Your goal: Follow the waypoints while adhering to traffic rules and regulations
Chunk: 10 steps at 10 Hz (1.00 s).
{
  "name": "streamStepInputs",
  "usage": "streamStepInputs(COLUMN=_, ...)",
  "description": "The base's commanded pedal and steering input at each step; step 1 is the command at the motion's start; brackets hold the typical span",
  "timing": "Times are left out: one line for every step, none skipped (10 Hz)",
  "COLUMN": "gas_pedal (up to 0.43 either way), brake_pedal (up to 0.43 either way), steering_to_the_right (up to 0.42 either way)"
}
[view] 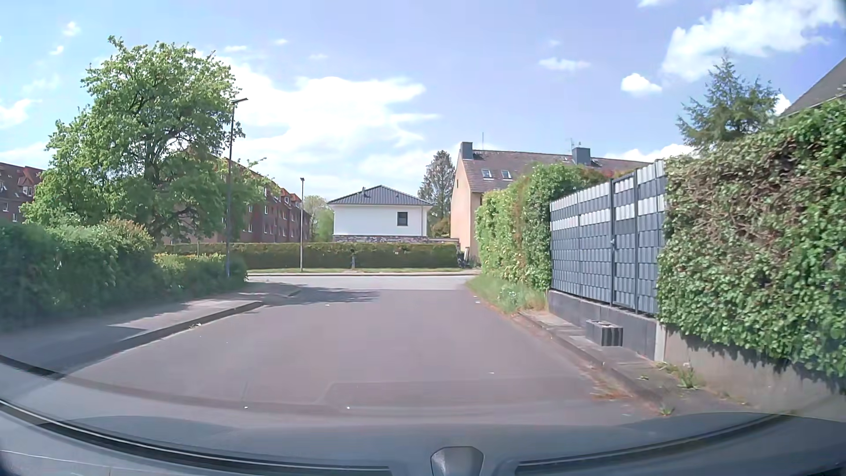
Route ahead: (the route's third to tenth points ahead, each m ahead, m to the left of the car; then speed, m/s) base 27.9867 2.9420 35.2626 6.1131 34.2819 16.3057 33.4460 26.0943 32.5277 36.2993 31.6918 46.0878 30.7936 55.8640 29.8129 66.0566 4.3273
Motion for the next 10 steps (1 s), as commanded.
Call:
streamStepInputs(gas_pedal=0.0, brake_pedal=0.0, steering_to_the_right=-0.002)
streamStepInputs(gas_pedal=0.0, brake_pedal=0.0, steering_to_the_right=-0.002)
streamStepInputs(gas_pedal=0.0, brake_pedal=0.0, steering_to_the_right=-0.002)
streamStepInputs(gas_pedal=0.0, brake_pedal=0.0, steering_to_the_right=-0.002)
streamStepInputs(gas_pedal=0.0, brake_pedal=0.0, steering_to_the_right=0.0)
streamStepInputs(gas_pedal=0.0, brake_pedal=0.0, steering_to_the_right=0.003)
streamStepInputs(gas_pedal=0.0, brake_pedal=0.0, steering_to_the_right=0.009)
streamStepInputs(gas_pedal=0.0, brake_pedal=0.0, steering_to_the_right=0.015)
streamStepInputs(gas_pedal=0.0, brake_pedal=0.0, steering_to_the_right=0.019)
streamStepInputs(gas_pedal=0.008, brake_pedal=0.0, steering_to_the_right=0.023)
